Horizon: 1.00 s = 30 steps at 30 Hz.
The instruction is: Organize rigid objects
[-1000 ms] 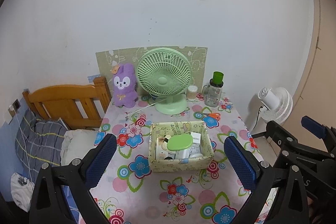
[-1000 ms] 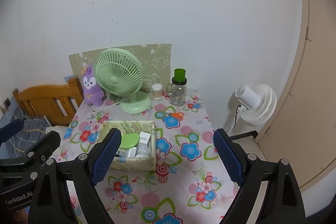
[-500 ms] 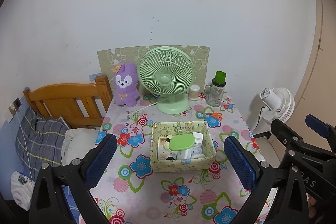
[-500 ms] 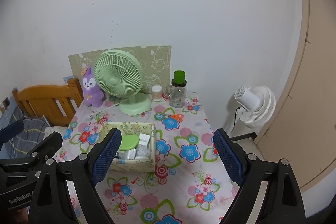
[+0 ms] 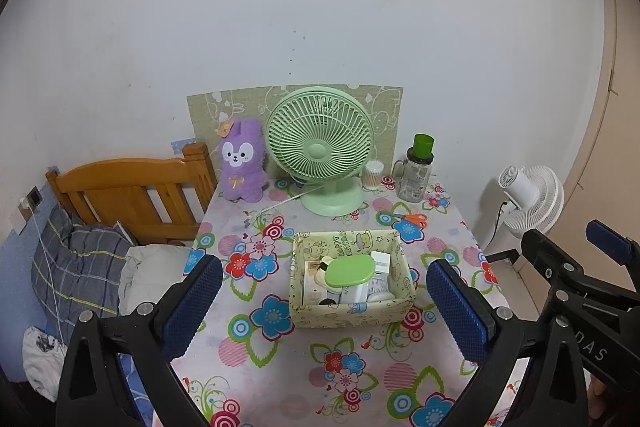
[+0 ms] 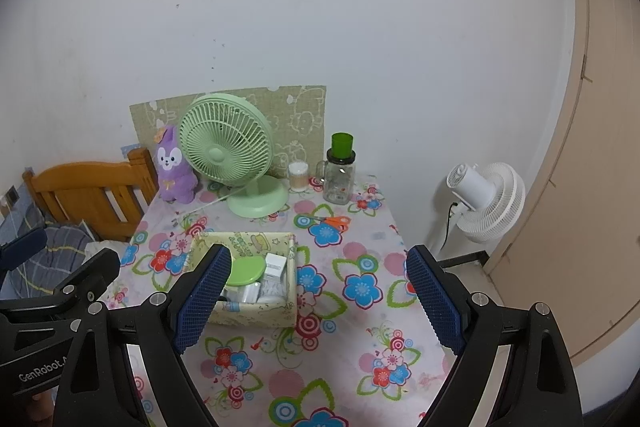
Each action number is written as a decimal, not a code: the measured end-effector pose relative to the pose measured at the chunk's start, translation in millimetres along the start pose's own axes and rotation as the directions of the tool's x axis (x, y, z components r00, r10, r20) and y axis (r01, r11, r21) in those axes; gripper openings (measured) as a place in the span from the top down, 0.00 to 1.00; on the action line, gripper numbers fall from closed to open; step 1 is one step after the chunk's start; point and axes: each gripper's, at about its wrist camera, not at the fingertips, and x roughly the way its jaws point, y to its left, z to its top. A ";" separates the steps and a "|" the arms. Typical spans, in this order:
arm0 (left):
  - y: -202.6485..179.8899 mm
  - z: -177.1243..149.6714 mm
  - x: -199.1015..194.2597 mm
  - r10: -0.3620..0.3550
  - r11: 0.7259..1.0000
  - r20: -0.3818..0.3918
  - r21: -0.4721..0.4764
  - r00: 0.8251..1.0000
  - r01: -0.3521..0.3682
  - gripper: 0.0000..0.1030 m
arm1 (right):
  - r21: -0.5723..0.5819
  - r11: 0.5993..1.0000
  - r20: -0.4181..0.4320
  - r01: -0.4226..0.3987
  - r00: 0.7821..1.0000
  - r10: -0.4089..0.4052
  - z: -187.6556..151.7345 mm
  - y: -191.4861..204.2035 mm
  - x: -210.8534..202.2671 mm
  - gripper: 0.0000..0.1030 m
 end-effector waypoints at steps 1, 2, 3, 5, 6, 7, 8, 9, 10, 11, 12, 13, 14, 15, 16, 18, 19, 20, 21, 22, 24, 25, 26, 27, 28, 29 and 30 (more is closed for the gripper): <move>-0.1 -0.1 -0.1 0.000 1.000 0.000 0.000 1.000 0.000 0.00 | 0.000 1.000 -0.001 0.001 1.000 -0.001 0.1 0.4 0.4 0.11; 0.3 -0.1 0.2 0.000 1.000 -0.001 0.000 1.000 0.000 0.00 | 0.000 1.000 -0.001 0.001 1.000 -0.001 0.0 0.3 0.3 0.11; -0.2 0.0 -0.1 0.000 1.000 -0.001 0.000 1.000 0.000 0.00 | 0.001 1.000 -0.001 0.001 1.000 -0.001 0.0 0.3 0.3 0.11; -0.3 0.0 0.3 0.002 1.000 -0.001 0.003 1.000 -0.002 0.00 | 0.000 1.000 -0.003 0.000 1.000 0.000 0.3 0.5 0.8 0.11; 0.0 -0.4 0.3 0.003 1.000 0.000 0.003 1.000 -0.003 0.00 | 0.001 1.000 -0.005 -0.001 1.000 0.001 0.7 0.4 1.0 0.11; 0.4 -0.8 0.2 0.004 1.000 0.001 0.002 1.000 -0.004 0.00 | 0.002 1.000 -0.005 -0.001 1.000 0.001 0.9 0.3 1.2 0.11; 0.9 -0.9 0.2 0.005 1.000 0.001 0.002 1.000 -0.005 0.00 | 0.002 1.000 -0.004 -0.002 1.000 0.002 0.9 0.4 0.9 0.11; 0.7 -1.3 0.3 0.005 1.000 0.001 0.001 1.000 -0.005 0.00 | 0.003 1.000 -0.005 -0.004 1.000 0.004 0.9 0.5 0.8 0.11; 0.1 -1.3 0.3 0.005 1.000 0.001 0.002 1.000 -0.005 0.00 | 0.003 1.000 -0.007 -0.004 1.000 0.004 1.4 0.5 1.7 0.11; 0.4 -1.4 0.4 0.006 1.000 0.001 0.002 1.000 -0.006 0.00 | 0.003 1.000 -0.008 -0.005 1.000 0.005 1.5 1.0 2.4 0.11; 0.8 -1.4 0.3 0.007 1.000 0.001 0.001 1.000 -0.007 0.00 | 0.004 1.000 -0.008 -0.006 1.000 0.006 1.6 1.1 2.3 0.11; 1.0 -1.5 0.3 0.008 1.000 0.001 0.002 1.000 -0.008 0.00 | 0.003 1.000 -0.008 -0.006 1.000 0.006 1.7 1.4 2.6 0.11; 1.2 -1.3 0.2 0.009 1.000 0.001 0.002 1.000 -0.009 0.00 | 0.003 1.000 -0.006 -0.006 1.000 0.006 1.7 1.5 3.0 0.11; 1.3 -1.1 0.2 0.011 1.000 0.001 0.001 1.000 -0.011 0.00 | 0.002 1.000 -0.007 -0.006 1.000 0.006 1.6 1.8 3.4 0.11; 1.5 -1.1 0.3 0.013 1.000 0.000 0.002 1.000 -0.013 0.00 | 0.004 1.000 -0.008 -0.005 1.000 0.005 1.5 1.9 3.3 0.11; 2.2 -0.9 0.3 0.015 1.000 -0.001 0.000 1.000 -0.015 0.00 | 0.007 1.000 -0.008 -0.009 1.000 0.009 1.6 2.1 3.7 0.11; 2.2 -0.9 0.3 0.015 1.000 0.001 0.002 1.000 -0.015 0.00 | 0.009 1.000 -0.009 -0.010 1.000 0.010 1.7 1.9 4.2 0.11; 2.4 -0.9 0.3 0.015 1.000 0.000 0.002 1.000 -0.015 0.00 | 0.010 1.000 -0.009 -0.010 1.000 0.010 1.8 2.1 4.6 0.11; 2.3 -0.9 0.2 0.015 1.000 0.000 0.002 1.000 -0.015 0.00 | 0.010 1.000 -0.008 -0.010 1.000 0.010 1.8 1.9 4.5 0.11; 2.9 -0.8 -0.3 0.015 1.000 0.001 0.002 1.000 -0.015 0.00 | 0.009 1.000 -0.007 -0.009 1.000 0.009 1.9 1.9 4.4 0.11; 4.3 -0.2 -0.5 0.015 1.000 0.001 0.001 1.000 -0.015 0.00 | 0.005 1.000 -0.002 -0.007 1.000 0.007 2.1 2.8 4.3 0.11; 4.9 -0.3 -0.6 0.015 1.000 0.002 0.001 1.000 -0.015 0.00 | 0.004 1.000 -0.001 -0.006 1.000 0.006 2.6 3.4 4.5 0.11; 5.1 -0.3 -0.6 0.015 1.000 0.002 0.001 1.000 -0.015 0.00 | 0.002 1.000 0.001 -0.006 1.000 0.006 2.6 3.7 4.6 0.11; 4.2 -0.2 -0.6 0.016 1.000 0.002 0.001 1.000 -0.016 0.00 | 0.002 1.000 0.002 -0.006 1.000 0.006 2.7 4.0 4.8 0.11; 4.3 -0.1 -0.6 0.015 1.000 0.002 0.002 1.000 -0.015 0.00 | 0.002 1.000 0.001 -0.006 1.000 0.006 2.8 4.2 5.0 0.11; 4.7 -0.1 -0.7 0.015 1.000 0.002 0.002 1.000 -0.015 0.00 | 0.003 1.000 0.002 -0.006 1.000 0.006 2.7 4.4 4.8 0.11; 4.3 -0.1 -0.6 0.015 1.000 0.002 0.002 1.000 -0.015 0.00 | 0.003 1.000 0.003 -0.007 1.000 0.007 2.8 4.3 4.9 0.11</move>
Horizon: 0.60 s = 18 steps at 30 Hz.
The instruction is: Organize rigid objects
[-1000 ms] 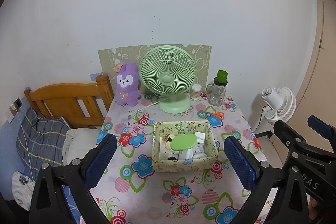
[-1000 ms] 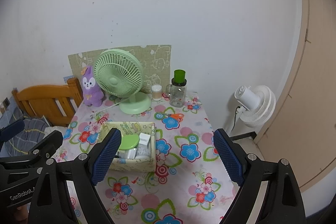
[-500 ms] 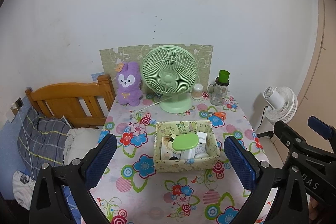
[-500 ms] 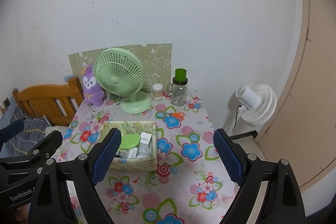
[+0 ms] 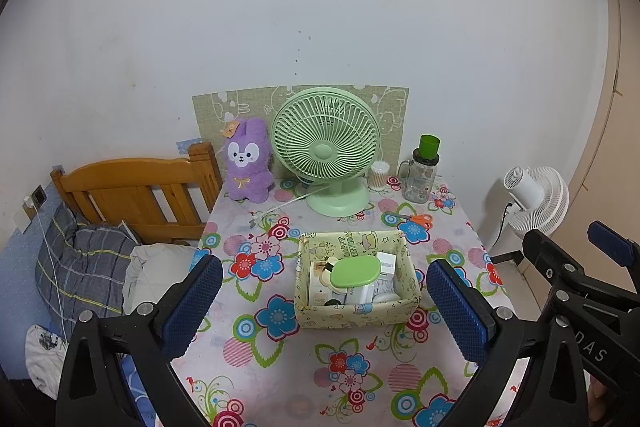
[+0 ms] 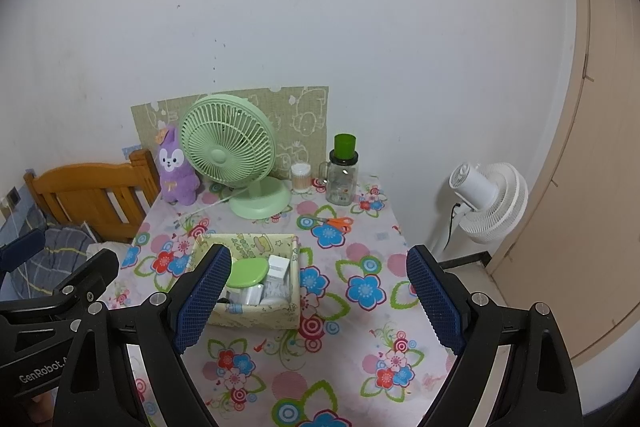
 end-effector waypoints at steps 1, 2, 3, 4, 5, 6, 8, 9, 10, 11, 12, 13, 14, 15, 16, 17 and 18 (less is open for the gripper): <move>0.0 0.0 0.0 0.000 1.000 0.000 0.001 1.000 0.000 0.00 | 0.000 1.000 -0.001 0.001 1.000 -0.001 -0.1 0.4 0.0 0.11; 0.6 0.2 -0.2 0.001 1.000 0.002 0.002 1.000 -0.001 0.00 | 0.000 1.000 0.000 0.001 1.000 -0.001 -0.2 0.3 -0.2 0.11; 0.4 0.7 0.2 0.001 1.000 0.002 0.003 1.000 -0.001 0.00 | 0.001 1.000 0.000 0.000 1.000 0.000 -0.1 0.3 -0.1 0.11; 0.3 1.1 -0.3 0.002 1.000 0.003 0.003 1.000 -0.002 0.00 | 0.001 1.000 0.000 -0.001 1.000 0.001 0.1 0.0 -0.1 0.11; 0.3 1.2 -0.7 0.002 1.000 0.004 0.003 1.000 -0.002 0.00 | 0.001 1.000 0.000 -0.001 1.000 0.001 0.5 0.1 0.1 0.11; 0.2 1.4 -1.0 0.003 1.000 0.005 0.004 1.000 -0.003 0.00 | 0.001 1.000 0.001 -0.001 1.000 0.001 0.5 0.2 0.2 0.11; -0.5 1.6 -1.9 0.004 1.000 0.007 0.005 1.000 -0.004 0.00 | 0.003 1.000 0.002 -0.002 1.000 0.002 0.2 0.2 -0.2 0.11; -0.9 1.8 -2.4 0.005 1.000 0.008 0.005 1.000 -0.005 0.00 | 0.004 1.000 0.003 -0.002 1.000 0.002 0.4 0.3 0.0 0.11; -1.4 2.1 -2.5 0.004 1.000 0.009 0.005 1.000 -0.005 0.00 | 0.005 1.000 0.003 -0.002 1.000 0.002 0.7 0.7 0.4 0.11; -1.3 2.1 -2.5 0.005 1.000 0.007 0.005 1.000 -0.005 0.00 | 0.005 1.000 0.004 -0.003 1.000 0.003 0.8 0.0 0.0 0.11; -1.4 1.9 -2.5 0.005 1.000 0.008 0.006 1.000 -0.005 0.00 | 0.005 1.000 0.003 -0.003 1.000 0.003 0.9 0.2 0.3 0.11; -1.2 2.0 -2.5 0.005 1.000 0.008 0.006 1.000 -0.005 0.00 | 0.005 1.000 0.003 -0.004 1.000 0.004 0.7 -0.2 0.2 0.11; -1.1 2.0 -2.7 0.005 1.000 0.007 0.005 1.000 -0.005 0.00 | 0.006 1.000 0.004 -0.004 1.000 0.004 0.8 -0.4 0.2 0.11; -1.3 2.0 -2.5 0.005 1.000 0.009 0.005 1.000 -0.005 0.00 | 0.006 1.000 0.003 -0.004 1.000 0.004 1.1 -0.1 0.9 0.11; -1.1 2.0 -2.4 0.005 1.000 0.008 0.006 1.000 -0.005 0.00 | 0.005 1.000 0.003 -0.004 1.000 0.004 0.7 -0.3 0.3 0.11; -0.7 2.2 -2.8 0.006 1.000 0.008 0.006 1.000 -0.006 0.00 | 0.006 1.000 0.003 -0.005 1.000 0.005 0.7 -0.4 0.2 0.11; -1.2 1.8 -2.4 0.006 1.000 0.009 0.005 1.000 -0.006 0.00 | 0.007 1.000 0.001 -0.005 1.000 0.005 0.8 -0.3 0.5 0.11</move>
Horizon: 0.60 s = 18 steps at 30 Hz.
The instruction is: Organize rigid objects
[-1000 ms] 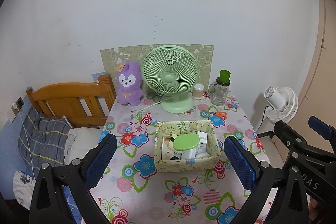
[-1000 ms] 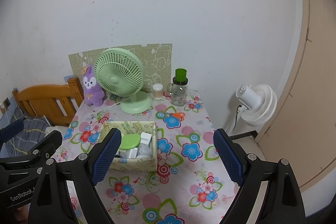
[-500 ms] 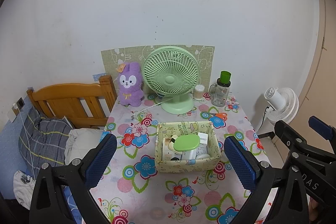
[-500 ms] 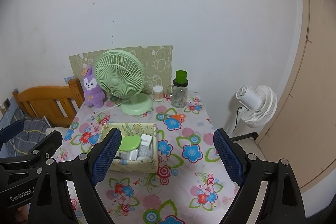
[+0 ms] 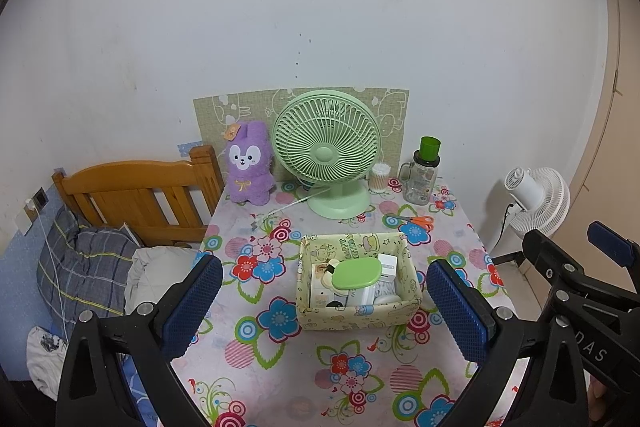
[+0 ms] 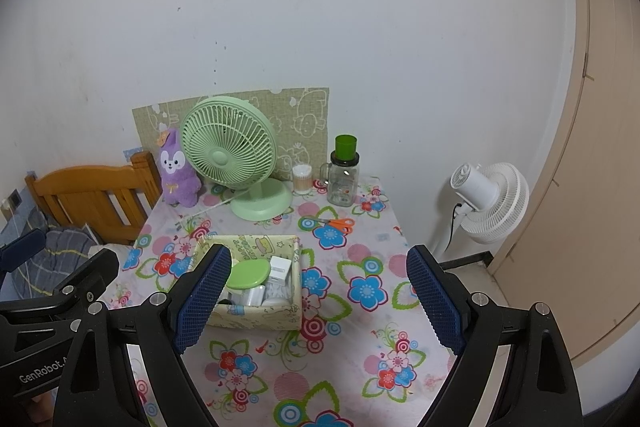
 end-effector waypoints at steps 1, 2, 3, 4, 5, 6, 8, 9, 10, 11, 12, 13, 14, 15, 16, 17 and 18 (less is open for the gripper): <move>-0.5 -0.3 -0.2 0.001 1.000 0.000 0.000 1.000 -0.001 0.00 | 0.000 1.000 0.000 0.000 1.000 0.000 -0.2 -0.3 -0.3 0.11; -0.5 -0.3 -0.2 0.001 1.000 0.000 0.000 1.000 -0.001 0.00 | 0.001 1.000 0.002 0.002 1.000 -0.002 0.0 0.0 0.0 0.11; -0.8 -0.1 -0.2 0.002 1.000 0.000 0.000 1.000 -0.002 0.00 | 0.001 1.000 0.003 0.003 1.000 -0.003 0.1 -0.2 0.2 0.11; -0.8 0.0 -0.6 0.006 1.000 0.001 0.002 1.000 -0.006 0.00 | 0.002 1.000 0.005 0.004 1.000 -0.004 0.5 -0.1 0.6 0.11; -0.6 0.4 -0.9 0.009 1.000 0.003 0.004 1.000 -0.009 0.00 | 0.003 1.000 0.006 0.005 1.000 -0.005 0.5 -0.2 0.5 0.11; -0.7 1.0 -1.4 0.012 1.000 0.007 0.007 1.000 -0.012 0.00 | 0.004 1.000 0.006 0.007 1.000 -0.007 0.9 -0.1 0.9 0.11; -0.1 2.7 -1.0 0.012 1.000 0.009 0.007 1.000 -0.012 0.00 | 0.005 1.000 0.009 0.011 1.000 -0.011 2.0 0.1 1.3 0.11; -0.3 3.2 -0.5 0.011 1.000 0.009 0.007 1.000 -0.011 0.00 | 0.005 1.000 0.010 0.013 1.000 -0.013 2.5 0.6 1.5 0.11; -0.1 3.8 0.2 0.009 1.000 0.009 0.006 1.000 -0.010 0.00 | 0.004 1.000 0.010 0.015 1.000 -0.015 2.7 1.0 1.9 0.11; 0.2 4.0 0.8 0.010 1.000 0.008 0.006 1.000 -0.010 0.00 | 0.004 1.000 0.009 0.016 1.000 -0.016 3.0 1.5 2.5 0.11; -0.4 3.9 1.3 0.013 1.000 0.008 0.007 1.000 -0.013 0.00 | 0.004 1.000 0.008 0.017 1.000 -0.017 3.2 1.8 3.3 0.11; -0.6 4.1 1.9 0.014 1.000 0.008 0.009 1.000 -0.014 0.00 | 0.004 1.000 0.006 0.017 1.000 -0.017 1.7 1.3 2.1 0.11; -0.4 4.3 2.9 0.013 1.000 0.007 0.010 1.000 -0.013 0.00 | 0.005 1.000 0.004 0.017 1.000 -0.017 1.9 1.8 2.9 0.11; -1.1 3.8 3.1 0.012 1.000 0.006 0.008 1.000 -0.012 0.00 | 0.005 1.000 0.003 0.017 1.000 -0.017 2.2 2.0 3.4 0.11; -1.5 4.1 4.3 0.009 1.000 0.002 0.007 1.000 -0.009 0.00 | 0.004 1.000 0.003 0.018 1.000 -0.018 2.4 1.2 3.5 0.11; -0.9 4.1 5.1 0.006 1.000 -0.001 0.004 1.000 -0.006 0.00 | 0.004 1.000 0.003 0.018 1.000 -0.018 2.3 1.1 3.5 0.11; -0.9 4.1 6.3 0.004 1.000 -0.003 0.002 1.000 -0.004 0.00 | 0.002 1.000 0.003 0.019 1.000 -0.019 2.5 1.5 3.8 0.11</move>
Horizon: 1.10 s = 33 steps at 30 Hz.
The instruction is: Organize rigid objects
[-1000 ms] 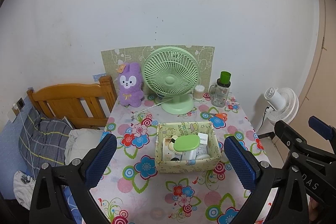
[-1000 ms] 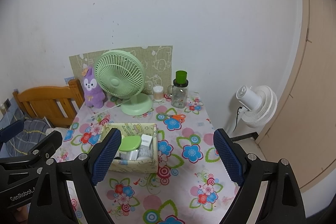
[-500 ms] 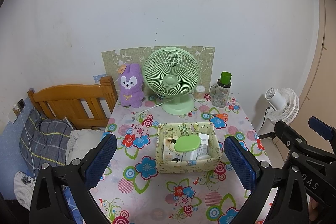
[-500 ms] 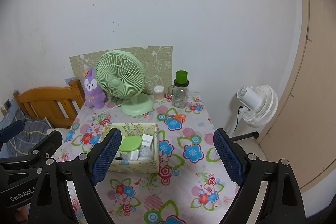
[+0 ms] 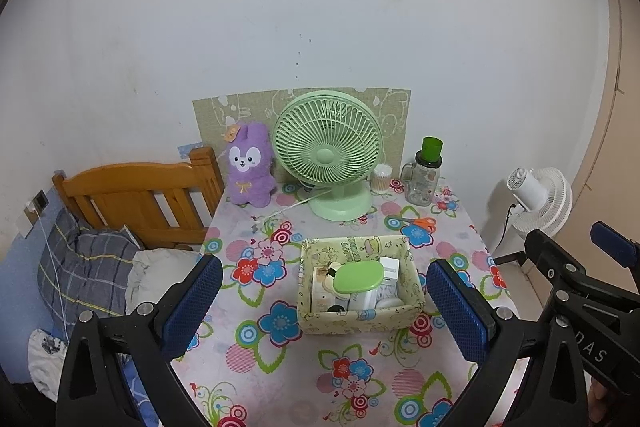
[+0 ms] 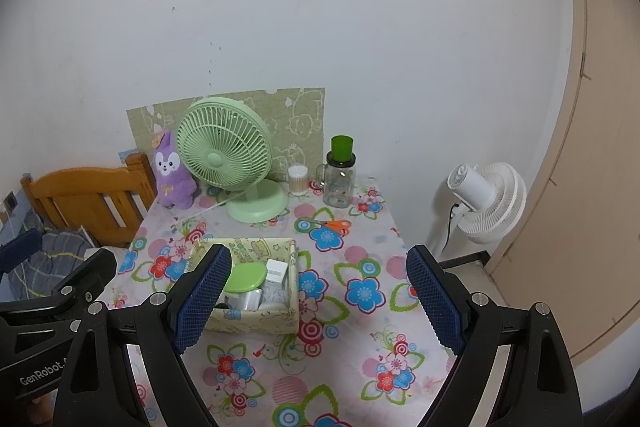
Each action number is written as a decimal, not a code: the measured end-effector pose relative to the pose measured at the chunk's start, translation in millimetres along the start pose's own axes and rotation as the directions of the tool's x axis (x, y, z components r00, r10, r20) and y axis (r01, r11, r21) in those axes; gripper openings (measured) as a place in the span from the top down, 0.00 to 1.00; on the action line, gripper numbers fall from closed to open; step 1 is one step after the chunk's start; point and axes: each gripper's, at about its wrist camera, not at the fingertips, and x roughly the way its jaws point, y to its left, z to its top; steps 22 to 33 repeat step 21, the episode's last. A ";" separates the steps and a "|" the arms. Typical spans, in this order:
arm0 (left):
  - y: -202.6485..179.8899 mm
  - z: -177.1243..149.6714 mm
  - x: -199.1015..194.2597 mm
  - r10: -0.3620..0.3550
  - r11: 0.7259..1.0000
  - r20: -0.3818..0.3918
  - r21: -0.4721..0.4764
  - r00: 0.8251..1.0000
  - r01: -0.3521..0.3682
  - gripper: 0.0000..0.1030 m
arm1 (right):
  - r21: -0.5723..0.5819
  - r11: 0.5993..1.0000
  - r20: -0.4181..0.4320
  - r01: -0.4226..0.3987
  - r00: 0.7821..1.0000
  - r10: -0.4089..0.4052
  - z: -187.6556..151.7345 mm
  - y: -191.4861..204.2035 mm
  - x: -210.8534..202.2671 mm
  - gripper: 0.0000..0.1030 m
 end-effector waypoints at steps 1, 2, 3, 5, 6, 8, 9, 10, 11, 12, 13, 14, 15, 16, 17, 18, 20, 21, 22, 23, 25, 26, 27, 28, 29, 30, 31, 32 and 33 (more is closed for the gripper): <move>0.5 -0.2 0.5 -0.001 1.000 -0.002 -0.001 1.000 0.001 0.00 | -0.002 1.000 -0.001 0.001 1.000 -0.001 -0.1 0.4 0.6 0.11; 1.2 0.0 0.8 -0.003 1.000 -0.002 -0.003 1.000 0.003 0.00 | -0.003 1.000 -0.001 0.002 1.000 -0.002 0.4 0.8 1.3 0.11; 1.4 -0.2 1.5 -0.004 1.000 -0.003 -0.003 1.000 0.004 0.00 | -0.004 1.000 -0.001 0.003 1.000 -0.003 0.4 1.3 1.6 0.11; 1.7 -0.3 1.5 -0.004 1.000 -0.003 -0.004 1.000 0.004 0.00 | -0.007 1.000 -0.001 0.005 1.000 -0.005 0.7 2.1 2.2 0.11; 2.2 -0.1 2.2 -0.005 1.000 -0.003 -0.005 1.000 0.005 0.00 | -0.008 1.000 0.000 0.006 1.000 -0.006 0.9 3.0 2.5 0.11; 4.2 0.3 3.8 -0.009 1.000 -0.004 -0.008 1.000 0.009 0.00 | -0.009 1.000 -0.001 0.008 1.000 -0.008 1.3 4.9 2.6 0.11; 5.4 0.8 4.9 -0.011 1.000 -0.005 -0.010 1.000 0.011 0.00 | -0.008 1.000 -0.001 0.010 1.000 -0.010 1.2 5.5 2.5 0.11; 6.5 1.2 5.8 -0.014 1.000 -0.008 -0.011 1.000 0.014 0.00 | -0.009 1.000 -0.004 0.014 1.000 -0.014 1.6 6.3 2.6 0.11; 6.8 1.5 6.6 -0.012 1.000 -0.012 -0.011 1.000 0.012 0.00 | -0.011 1.000 -0.006 0.019 1.000 -0.019 3.0 7.7 2.8 0.11; 6.8 2.9 7.4 -0.010 1.000 -0.016 -0.010 1.000 0.010 0.00 | -0.012 1.000 -0.005 0.024 1.000 -0.024 5.5 8.8 2.5 0.11; 7.0 4.9 7.8 -0.011 1.000 -0.017 -0.009 1.000 0.010 0.00 | -0.012 1.000 -0.003 0.025 1.000 -0.025 7.2 8.9 2.1 0.11; 7.8 8.1 6.9 -0.011 1.000 -0.013 -0.008 1.000 0.011 0.00 | -0.009 1.000 0.000 0.025 1.000 -0.025 10.0 9.5 1.4 0.11; 8.4 10.4 7.2 -0.010 1.000 -0.010 -0.008 1.000 0.010 0.00 | -0.006 1.000 0.003 0.026 1.000 -0.026 12.5 10.1 0.9 0.11; 9.0 13.2 6.9 -0.011 1.000 -0.008 -0.007 1.000 0.011 0.00 | -0.004 1.000 0.004 0.027 1.000 -0.027 14.3 11.3 0.9 0.11; 9.5 15.8 7.6 -0.012 1.000 -0.007 -0.008 1.000 0.012 0.00 | -0.001 1.000 0.004 0.028 1.000 -0.028 16.1 11.6 0.9 0.11; 10.0 17.7 8.5 -0.014 1.000 -0.009 -0.007 1.000 0.014 0.00 | 0.000 1.000 0.003 0.028 1.000 -0.028 18.1 12.2 1.4 0.11; 12.2 21.9 11.0 -0.021 1.000 -0.010 -0.006 1.000 0.021 0.00 | 0.003 1.000 0.001 0.026 1.000 -0.026 21.8 13.8 2.8 0.11; 13.1 23.0 11.5 -0.023 1.000 -0.010 -0.006 1.000 0.023 0.00 | 0.004 1.000 0.000 0.026 1.000 -0.026 23.5 15.4 3.6 0.11; 13.1 23.0 11.5 -0.023 1.000 -0.010 -0.006 1.000 0.023 0.00 | 0.004 1.000 0.000 0.026 1.000 -0.026 23.5 15.4 3.6 0.11; 13.1 23.0 11.5 -0.023 1.000 -0.010 -0.006 1.000 0.023 0.00 | 0.004 1.000 0.000 0.026 1.000 -0.026 23.5 15.4 3.6 0.11; 13.1 23.0 11.5 -0.023 1.000 -0.010 -0.006 1.000 0.023 0.00 | 0.004 1.000 0.000 0.026 1.000 -0.026 23.5 15.4 3.6 0.11; 13.1 23.0 11.5 -0.023 1.000 -0.010 -0.006 1.000 0.023 0.00 | 0.004 1.000 0.000 0.026 1.000 -0.026 23.5 15.4 3.6 0.11; 13.1 23.0 11.5 -0.023 1.000 -0.010 -0.006 1.000 0.023 0.00 | 0.004 1.000 0.000 0.026 1.000 -0.026 23.5 15.4 3.6 0.11; 13.1 23.0 11.5 -0.023 1.000 -0.010 -0.006 1.000 0.023 0.00 | 0.004 1.000 0.000 0.026 1.000 -0.026 23.5 15.4 3.6 0.11; 13.1 23.0 11.5 -0.023 1.000 -0.010 -0.006 1.000 0.023 0.00 | 0.004 1.000 0.000 0.026 1.000 -0.026 23.5 15.4 3.6 0.11; 13.1 23.0 11.5 -0.023 1.000 -0.010 -0.006 1.000 0.023 0.00 | 0.004 1.000 0.000 0.026 1.000 -0.026 23.5 15.4 3.6 0.11; 13.1 23.0 11.5 -0.023 1.000 -0.010 -0.006 1.000 0.023 0.00 | 0.004 1.000 0.000 0.026 1.000 -0.026 23.5 15.4 3.6 0.11; 13.1 23.0 11.5 -0.023 1.000 -0.010 -0.006 1.000 0.023 0.00 | 0.004 1.000 0.000 0.026 1.000 -0.026 23.5 15.4 3.6 0.11; 13.1 23.0 11.5 -0.023 1.000 -0.010 -0.006 1.000 0.023 0.00 | 0.004 1.000 0.000 0.026 1.000 -0.026 23.5 15.4 3.6 0.11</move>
